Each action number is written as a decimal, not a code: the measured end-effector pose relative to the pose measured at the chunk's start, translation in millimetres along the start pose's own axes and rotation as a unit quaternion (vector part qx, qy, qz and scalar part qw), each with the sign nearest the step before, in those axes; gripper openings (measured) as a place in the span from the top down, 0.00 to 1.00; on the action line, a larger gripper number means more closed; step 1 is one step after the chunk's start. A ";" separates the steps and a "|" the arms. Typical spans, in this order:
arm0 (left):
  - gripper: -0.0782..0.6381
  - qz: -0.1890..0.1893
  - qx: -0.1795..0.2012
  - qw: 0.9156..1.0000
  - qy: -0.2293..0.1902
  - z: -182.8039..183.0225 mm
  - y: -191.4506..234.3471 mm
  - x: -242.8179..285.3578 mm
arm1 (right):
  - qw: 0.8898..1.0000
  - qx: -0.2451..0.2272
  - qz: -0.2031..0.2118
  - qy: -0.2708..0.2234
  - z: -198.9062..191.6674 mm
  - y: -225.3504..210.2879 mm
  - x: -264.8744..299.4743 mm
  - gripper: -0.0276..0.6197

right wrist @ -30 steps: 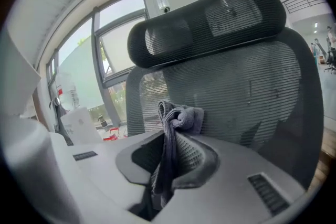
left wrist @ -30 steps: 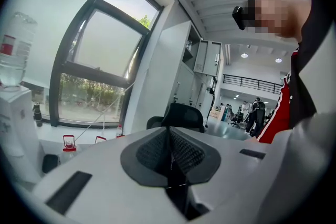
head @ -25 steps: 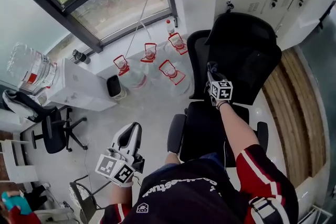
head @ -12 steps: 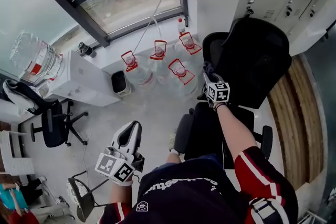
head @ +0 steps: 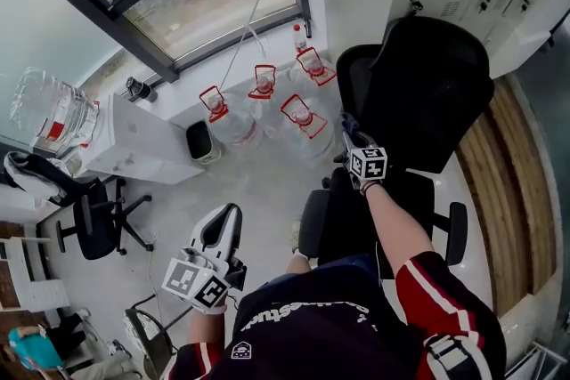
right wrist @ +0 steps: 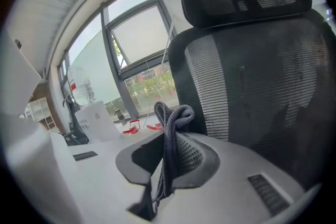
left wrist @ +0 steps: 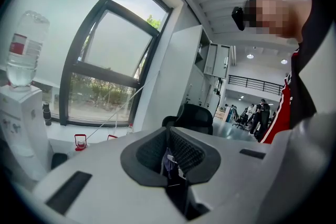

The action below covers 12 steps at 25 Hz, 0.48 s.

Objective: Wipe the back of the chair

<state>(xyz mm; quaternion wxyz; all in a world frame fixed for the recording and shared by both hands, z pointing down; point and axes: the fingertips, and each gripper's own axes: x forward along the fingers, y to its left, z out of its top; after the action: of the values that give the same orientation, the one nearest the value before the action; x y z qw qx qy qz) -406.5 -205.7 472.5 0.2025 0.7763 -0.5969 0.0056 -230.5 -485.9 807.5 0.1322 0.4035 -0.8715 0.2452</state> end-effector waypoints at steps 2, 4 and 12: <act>0.84 -0.004 0.002 1.000 0.005 -2.0 0.1 4.7 | 1.000 0.005 -0.004 0.003 -7.1 -5.1 1.1 0.86; 0.84 -0.007 0.003 1.000 0.009 -3.3 0.8 8.3 | 1.000 0.011 -0.010 0.006 -14.1 -9.5 2.3 0.86; 0.84 -0.020 0.009 1.000 0.022 -5.4 -3.1 25.2 | 1.000 0.016 -0.021 0.013 -22.1 -25.0 7.1 0.86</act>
<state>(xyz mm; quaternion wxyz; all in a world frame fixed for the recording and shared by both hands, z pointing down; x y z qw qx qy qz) -395.1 -226.6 482.9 0.2087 0.7897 -0.5764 0.0239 -215.1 -492.5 837.2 0.1422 0.4208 -0.8571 0.2610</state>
